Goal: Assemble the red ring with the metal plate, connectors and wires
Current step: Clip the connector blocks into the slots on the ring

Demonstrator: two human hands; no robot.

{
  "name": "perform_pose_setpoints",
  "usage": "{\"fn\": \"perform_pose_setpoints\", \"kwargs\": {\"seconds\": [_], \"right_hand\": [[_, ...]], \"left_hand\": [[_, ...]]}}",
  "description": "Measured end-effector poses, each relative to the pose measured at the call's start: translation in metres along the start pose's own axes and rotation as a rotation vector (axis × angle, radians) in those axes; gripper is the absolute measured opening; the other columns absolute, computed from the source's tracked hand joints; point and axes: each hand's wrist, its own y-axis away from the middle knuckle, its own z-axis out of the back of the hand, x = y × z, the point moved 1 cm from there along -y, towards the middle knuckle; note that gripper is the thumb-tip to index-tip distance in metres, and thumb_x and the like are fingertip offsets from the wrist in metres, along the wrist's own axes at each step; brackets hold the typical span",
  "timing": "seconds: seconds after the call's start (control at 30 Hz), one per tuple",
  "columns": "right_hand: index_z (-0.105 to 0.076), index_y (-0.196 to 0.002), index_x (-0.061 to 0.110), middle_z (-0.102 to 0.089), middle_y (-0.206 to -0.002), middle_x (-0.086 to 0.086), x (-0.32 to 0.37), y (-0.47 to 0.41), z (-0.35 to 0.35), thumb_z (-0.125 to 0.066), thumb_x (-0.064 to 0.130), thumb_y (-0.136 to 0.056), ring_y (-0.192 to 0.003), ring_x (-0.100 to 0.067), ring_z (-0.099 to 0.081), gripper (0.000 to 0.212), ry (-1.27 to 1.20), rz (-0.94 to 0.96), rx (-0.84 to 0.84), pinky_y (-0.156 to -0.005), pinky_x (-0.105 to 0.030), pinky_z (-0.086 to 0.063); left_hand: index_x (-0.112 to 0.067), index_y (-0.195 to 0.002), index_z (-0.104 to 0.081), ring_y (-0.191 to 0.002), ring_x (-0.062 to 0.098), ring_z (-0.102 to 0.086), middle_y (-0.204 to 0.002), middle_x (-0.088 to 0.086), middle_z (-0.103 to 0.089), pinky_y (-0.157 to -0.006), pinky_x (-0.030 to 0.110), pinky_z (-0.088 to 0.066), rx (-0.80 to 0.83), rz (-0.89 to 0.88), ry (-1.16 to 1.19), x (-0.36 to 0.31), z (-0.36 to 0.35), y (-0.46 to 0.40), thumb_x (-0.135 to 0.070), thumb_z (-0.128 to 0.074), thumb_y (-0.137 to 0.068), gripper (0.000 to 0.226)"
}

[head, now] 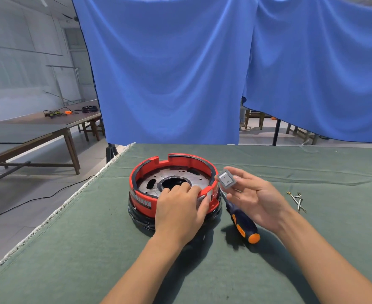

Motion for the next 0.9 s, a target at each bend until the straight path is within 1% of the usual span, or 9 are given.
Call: {"fn": "perform_pose_setpoints", "kwargs": {"seconds": [0.13,0.27,0.43,0.53,0.6,0.67,0.73,0.83,0.9], "right_hand": [[-0.071,-0.101,0.005,-0.069,-0.109,-0.020,-0.006,0.002,-0.001,-0.055,0.011,-0.078,-0.076,-0.020,-0.069,0.029,-0.090,-0.121,0.091,-0.056,-0.024,-0.055],[-0.076,-0.094,0.005,-0.070,-0.107,-0.020,-0.008,0.000,0.000,-0.055,0.013,-0.078,-0.071,-0.017,-0.068,0.028,-0.083,-0.128,0.081,-0.055,-0.022,-0.054],[-0.063,-0.112,0.003,-0.072,-0.101,-0.015,-0.012,-0.002,0.003,-0.057,0.014,-0.077,-0.070,-0.019,-0.069,0.037,-0.043,-0.119,0.044,-0.054,-0.023,-0.055],[-0.064,-0.110,0.004,-0.071,-0.099,-0.015,-0.011,-0.004,0.001,-0.060,0.014,-0.075,-0.069,-0.019,-0.067,0.037,0.028,-0.091,-0.009,-0.054,-0.023,-0.055],[-0.064,-0.104,0.003,-0.070,-0.088,-0.013,-0.011,-0.005,0.001,-0.063,0.011,-0.074,-0.064,-0.018,-0.065,0.031,0.088,-0.069,-0.075,-0.051,-0.022,-0.053],[-0.062,-0.099,0.002,-0.067,-0.077,-0.011,-0.010,-0.005,0.000,-0.062,0.002,-0.079,-0.058,-0.017,-0.063,0.019,0.182,-0.050,-0.147,-0.049,-0.021,-0.051],[-0.061,-0.095,0.002,-0.063,-0.072,-0.009,-0.007,-0.004,0.000,-0.059,-0.005,-0.083,-0.053,-0.014,-0.060,0.014,0.416,-0.034,-0.213,-0.051,-0.021,-0.049],[-0.069,-0.080,0.012,-0.063,-0.059,0.004,-0.001,0.000,-0.001,-0.060,-0.003,-0.078,-0.045,-0.001,-0.054,0.018,0.820,0.015,-0.248,-0.052,-0.018,-0.045],[-0.071,-0.076,0.018,-0.065,-0.059,0.007,0.000,0.002,-0.004,-0.063,-0.001,-0.077,-0.042,0.004,-0.049,0.021,0.934,0.071,-0.232,-0.051,-0.015,-0.041]], "left_hand": [[-0.024,-0.094,-0.068,-0.079,0.020,-0.062,-0.085,-0.004,-0.066,-0.069,0.034,-0.041,0.046,0.002,0.023,0.001,0.001,0.000,-0.049,-0.037,-0.089,0.040],[-0.025,-0.099,-0.066,-0.085,0.019,-0.061,-0.091,-0.005,-0.066,-0.072,0.033,-0.039,0.071,0.004,0.023,0.002,0.001,0.000,-0.051,-0.030,-0.089,0.045],[-0.024,-0.098,-0.067,-0.084,0.019,-0.061,-0.090,-0.005,-0.067,-0.072,0.033,-0.040,0.067,-0.001,0.055,0.004,0.002,0.001,-0.049,-0.036,-0.088,0.041],[-0.026,-0.101,-0.066,-0.087,0.017,-0.061,-0.095,-0.007,-0.067,-0.075,0.032,-0.042,0.086,-0.010,0.094,0.006,0.002,0.001,-0.049,-0.036,-0.087,0.040],[-0.026,-0.103,-0.065,-0.090,0.017,-0.061,-0.097,-0.008,-0.066,-0.076,0.031,-0.042,0.096,-0.020,0.116,0.008,0.003,0.000,-0.049,-0.038,-0.086,0.040],[-0.026,-0.105,-0.065,-0.093,0.016,-0.060,-0.099,-0.008,-0.066,-0.076,0.031,-0.041,0.106,-0.034,0.128,0.012,0.004,0.000,-0.049,-0.041,-0.085,0.039],[-0.026,-0.107,-0.065,-0.094,0.015,-0.060,-0.100,-0.008,-0.066,-0.078,0.031,-0.042,0.114,-0.041,0.141,0.015,0.004,0.000,-0.048,-0.043,-0.086,0.038],[-0.025,-0.107,-0.065,-0.095,0.015,-0.060,-0.099,-0.008,-0.066,-0.078,0.031,-0.042,0.114,-0.038,0.149,0.016,0.006,0.001,-0.047,-0.044,-0.086,0.037],[-0.026,-0.106,-0.065,-0.094,0.015,-0.060,-0.099,-0.008,-0.066,-0.078,0.031,-0.041,0.116,-0.031,0.140,0.014,0.006,0.001,-0.047,-0.043,-0.086,0.037]]}}
